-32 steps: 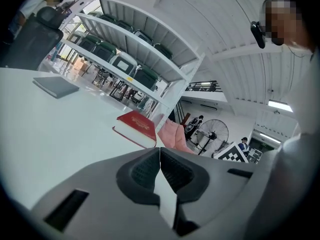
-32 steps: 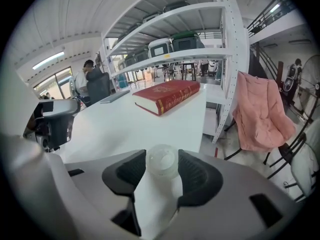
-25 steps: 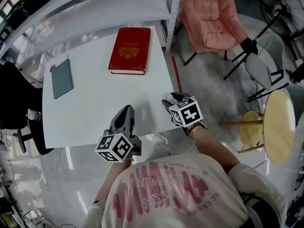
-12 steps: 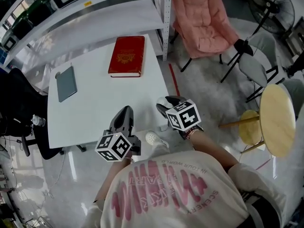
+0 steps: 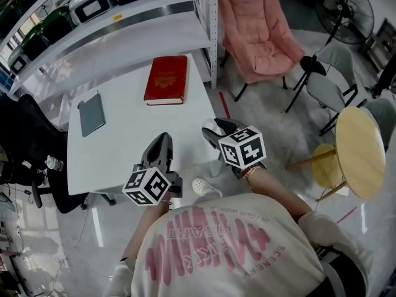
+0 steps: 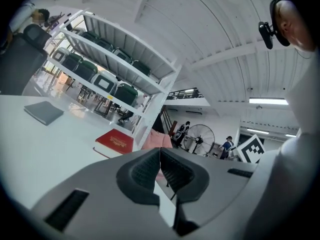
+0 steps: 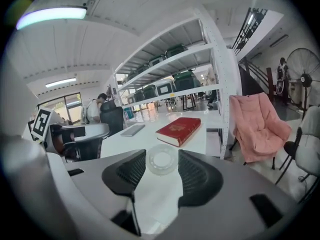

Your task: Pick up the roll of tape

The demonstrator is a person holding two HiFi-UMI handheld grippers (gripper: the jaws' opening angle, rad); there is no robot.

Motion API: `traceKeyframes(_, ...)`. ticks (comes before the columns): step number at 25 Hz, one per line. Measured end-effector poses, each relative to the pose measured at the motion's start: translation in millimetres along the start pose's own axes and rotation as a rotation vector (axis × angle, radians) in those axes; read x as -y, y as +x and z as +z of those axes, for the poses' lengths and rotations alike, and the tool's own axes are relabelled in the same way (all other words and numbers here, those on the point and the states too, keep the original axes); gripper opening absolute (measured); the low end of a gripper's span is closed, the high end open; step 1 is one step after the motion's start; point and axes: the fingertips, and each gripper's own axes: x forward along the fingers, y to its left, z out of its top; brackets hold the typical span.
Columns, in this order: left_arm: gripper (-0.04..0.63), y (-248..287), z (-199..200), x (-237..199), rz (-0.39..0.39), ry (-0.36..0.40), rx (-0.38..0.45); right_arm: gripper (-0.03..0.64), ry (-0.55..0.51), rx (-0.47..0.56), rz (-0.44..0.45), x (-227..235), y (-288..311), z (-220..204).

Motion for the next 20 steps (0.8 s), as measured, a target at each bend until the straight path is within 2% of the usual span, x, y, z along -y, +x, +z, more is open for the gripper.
traceKeyframes(14, 0.025, -24.1, 34.4, 28.8, -0.055, 0.058, 0.069, 0.219, -0.008, 0.257, -0.017, -23.9, -58.3, 63.9)
traceKeyframes(20, 0.025, -27.0, 45.1, 41.2, -0.067, 0.082, 0.09, 0.219, -0.002, 0.299, -0.045, -19.8, -78.5, 71.9)
